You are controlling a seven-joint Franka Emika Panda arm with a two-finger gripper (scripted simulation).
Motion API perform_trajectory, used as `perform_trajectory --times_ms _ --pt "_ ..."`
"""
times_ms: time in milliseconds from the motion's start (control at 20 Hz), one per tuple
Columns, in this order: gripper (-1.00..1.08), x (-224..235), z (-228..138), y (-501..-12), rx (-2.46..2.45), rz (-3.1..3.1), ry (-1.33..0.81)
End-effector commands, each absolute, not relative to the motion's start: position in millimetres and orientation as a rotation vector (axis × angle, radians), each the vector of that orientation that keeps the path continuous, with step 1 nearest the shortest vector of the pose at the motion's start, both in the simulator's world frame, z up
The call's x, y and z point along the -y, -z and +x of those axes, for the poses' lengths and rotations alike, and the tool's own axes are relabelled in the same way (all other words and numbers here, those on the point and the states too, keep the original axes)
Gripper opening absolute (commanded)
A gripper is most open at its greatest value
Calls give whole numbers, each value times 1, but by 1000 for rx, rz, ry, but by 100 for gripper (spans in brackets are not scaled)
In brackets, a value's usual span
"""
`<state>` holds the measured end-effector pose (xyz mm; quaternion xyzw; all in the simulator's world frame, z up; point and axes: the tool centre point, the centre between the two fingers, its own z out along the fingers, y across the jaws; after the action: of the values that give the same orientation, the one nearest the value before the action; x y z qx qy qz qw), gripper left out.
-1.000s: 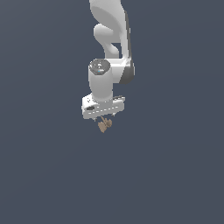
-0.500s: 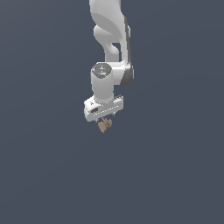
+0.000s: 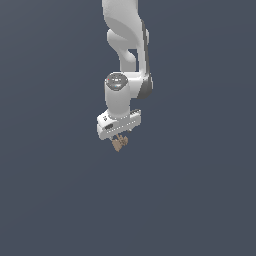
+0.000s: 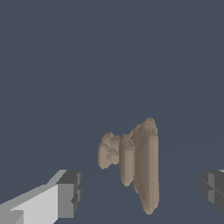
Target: Pick up the object and move it to a goal position.
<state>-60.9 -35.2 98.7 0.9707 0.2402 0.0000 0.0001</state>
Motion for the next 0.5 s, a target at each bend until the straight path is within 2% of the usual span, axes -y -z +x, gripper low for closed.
perform_trajectory --times_ms 0,450 --pt "100 35 -61 -93 -755 3050 1" --pt "100 35 -62 -55 -761 3048 0"
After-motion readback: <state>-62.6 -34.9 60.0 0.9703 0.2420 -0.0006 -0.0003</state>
